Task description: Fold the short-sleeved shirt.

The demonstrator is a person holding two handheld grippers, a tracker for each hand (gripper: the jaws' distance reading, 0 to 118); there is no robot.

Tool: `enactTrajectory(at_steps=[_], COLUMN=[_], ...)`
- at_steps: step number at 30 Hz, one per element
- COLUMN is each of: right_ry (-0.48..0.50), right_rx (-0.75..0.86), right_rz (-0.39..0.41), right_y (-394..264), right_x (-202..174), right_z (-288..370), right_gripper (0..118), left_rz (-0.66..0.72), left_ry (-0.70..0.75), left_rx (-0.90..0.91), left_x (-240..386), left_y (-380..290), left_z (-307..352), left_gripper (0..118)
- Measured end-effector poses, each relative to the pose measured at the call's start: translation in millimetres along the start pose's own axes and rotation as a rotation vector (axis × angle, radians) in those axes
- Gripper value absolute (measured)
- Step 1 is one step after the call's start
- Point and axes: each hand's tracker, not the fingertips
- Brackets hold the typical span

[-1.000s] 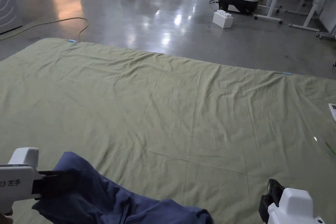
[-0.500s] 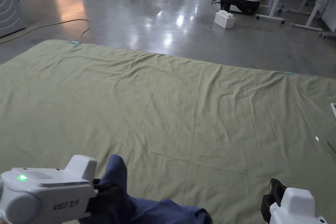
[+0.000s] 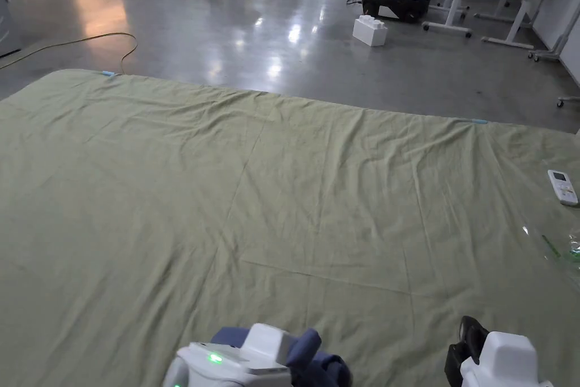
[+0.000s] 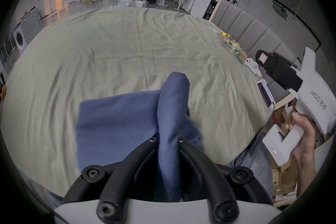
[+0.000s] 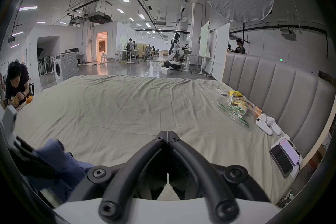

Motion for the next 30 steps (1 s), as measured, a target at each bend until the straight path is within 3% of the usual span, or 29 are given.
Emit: enactTrajectory(at_steps=[8,10,13,15,19,21,24,30], right_ry=[-0.010,-0.009,-0.004,-0.002,-0.003,-0.005,-0.004,-0.012], right_rx=[-0.011,-0.013,-0.012,-0.011,-0.014,-0.014,-0.016,-0.017], right_rz=[-0.011,-0.011,-0.010,-0.009,-0.012,-0.019,-0.018,-0.021], right_y=[-5,-6,-6,-6,-6,-7,-7,-9], right_x=[3,2,2,2,3,3,4,6], right_z=[1,1,2,2,2,3,2,4], right_gripper=[0,0,0,0,0,0,0,0], left_rz=[0.116,0.160,0.214,0.227,0.253,0.252,0.238,0.220], left_ry=[0.041,-0.020,-0.104,-0.162,-0.193,-0.156,-0.118,-0.151], left_rx=[-0.010,-0.001,0.008,0.024,0.055,0.069,-0.008,-0.127], left_x=[11,5,-3,-12,-27,-28,-26,2], left_y=[-6,-6,-4,-1,2,0,-3,-18], left_z=[-32,-25,-7,9,28,27,10,-28], left_gripper=[15,29,72,74,72,64,16,11])
